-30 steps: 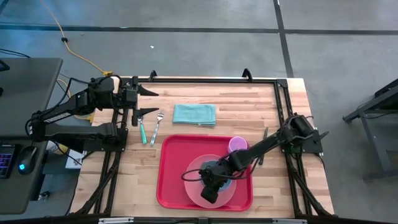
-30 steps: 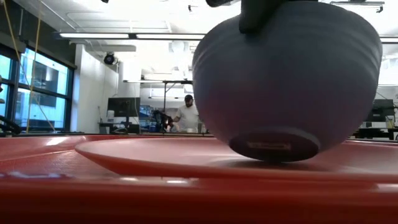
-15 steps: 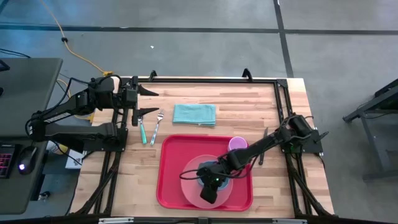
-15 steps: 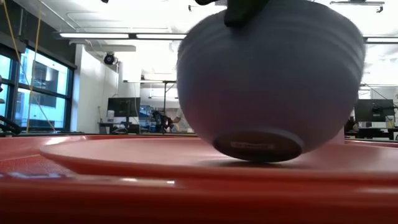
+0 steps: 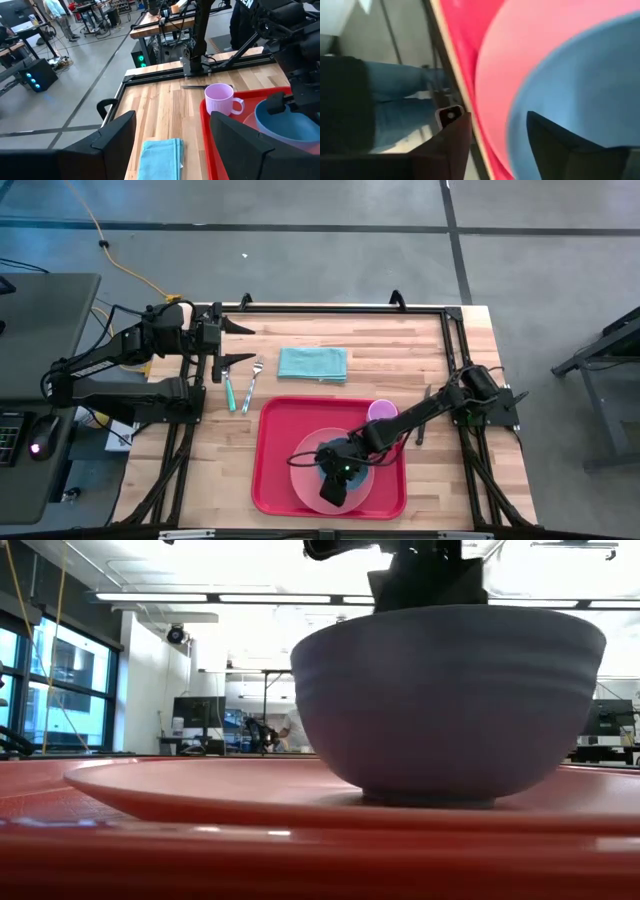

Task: Set up tray
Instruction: Put the blue napkin on the tray to the left of the pink plate

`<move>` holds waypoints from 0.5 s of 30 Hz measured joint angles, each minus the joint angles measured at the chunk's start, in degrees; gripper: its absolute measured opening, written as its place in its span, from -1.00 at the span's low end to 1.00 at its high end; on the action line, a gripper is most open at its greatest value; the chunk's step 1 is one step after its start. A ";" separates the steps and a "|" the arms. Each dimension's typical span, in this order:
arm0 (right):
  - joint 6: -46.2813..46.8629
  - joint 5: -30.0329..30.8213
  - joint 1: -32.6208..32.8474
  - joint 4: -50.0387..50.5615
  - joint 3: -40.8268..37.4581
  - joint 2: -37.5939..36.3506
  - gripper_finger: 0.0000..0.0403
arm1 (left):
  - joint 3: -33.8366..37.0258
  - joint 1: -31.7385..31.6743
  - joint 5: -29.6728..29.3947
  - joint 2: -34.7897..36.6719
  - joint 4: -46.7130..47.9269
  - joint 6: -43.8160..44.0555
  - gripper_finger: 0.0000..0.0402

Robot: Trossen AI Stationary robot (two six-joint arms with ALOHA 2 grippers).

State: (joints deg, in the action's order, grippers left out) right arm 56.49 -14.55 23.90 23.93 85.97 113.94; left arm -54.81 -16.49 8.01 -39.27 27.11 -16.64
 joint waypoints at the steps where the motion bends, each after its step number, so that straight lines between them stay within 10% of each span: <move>1: 0.18 -0.83 -0.27 -0.93 0.00 -0.02 -0.13 | 0.00 0.00 0.00 0.00 0.00 0.00 0.43; 15: -3.24 -0.71 -3.31 -5.95 0.11 -4.96 -0.17 | 0.00 0.00 -0.02 0.00 0.03 0.40 0.43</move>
State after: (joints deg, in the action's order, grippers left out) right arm 53.25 -15.26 20.59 17.98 86.08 108.98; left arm -54.81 -16.49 7.99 -39.27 27.15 -16.24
